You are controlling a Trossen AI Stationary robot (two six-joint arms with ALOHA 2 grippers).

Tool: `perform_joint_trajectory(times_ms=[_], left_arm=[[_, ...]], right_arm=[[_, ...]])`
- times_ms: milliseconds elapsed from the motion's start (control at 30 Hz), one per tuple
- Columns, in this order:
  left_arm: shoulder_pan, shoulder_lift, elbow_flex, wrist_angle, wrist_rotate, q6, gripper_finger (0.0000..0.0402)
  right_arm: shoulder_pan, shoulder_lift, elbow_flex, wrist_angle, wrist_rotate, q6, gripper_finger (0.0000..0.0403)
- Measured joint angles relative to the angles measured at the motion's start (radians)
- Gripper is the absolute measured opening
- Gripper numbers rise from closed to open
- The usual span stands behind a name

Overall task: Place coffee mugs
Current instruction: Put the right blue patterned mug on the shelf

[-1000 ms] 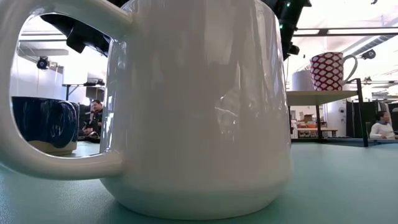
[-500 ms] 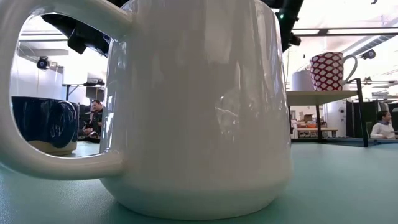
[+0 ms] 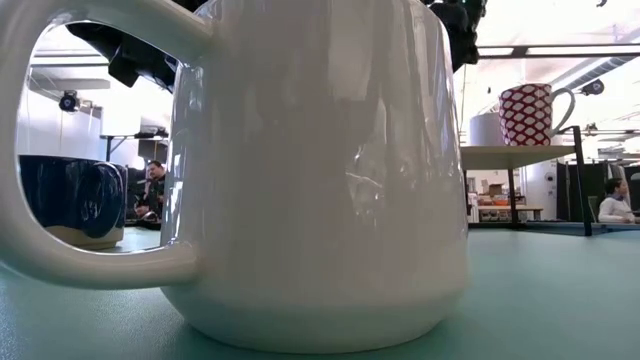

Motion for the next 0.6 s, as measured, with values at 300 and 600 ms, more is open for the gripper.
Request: perform_joint_trajectory(times_ms=[300,600], left_arm=[[0.0,0.0,0.0,0.0,0.009,-0.004,0.0168],[0.001,0.0,0.0,-0.003,0.009,-0.004,0.0168]], right_arm=[[0.062,0.018,0.0,0.001,0.002,-0.102,0.0114],[0.063,0.07,0.0,0.001,0.036,-0.116,0.0128]])
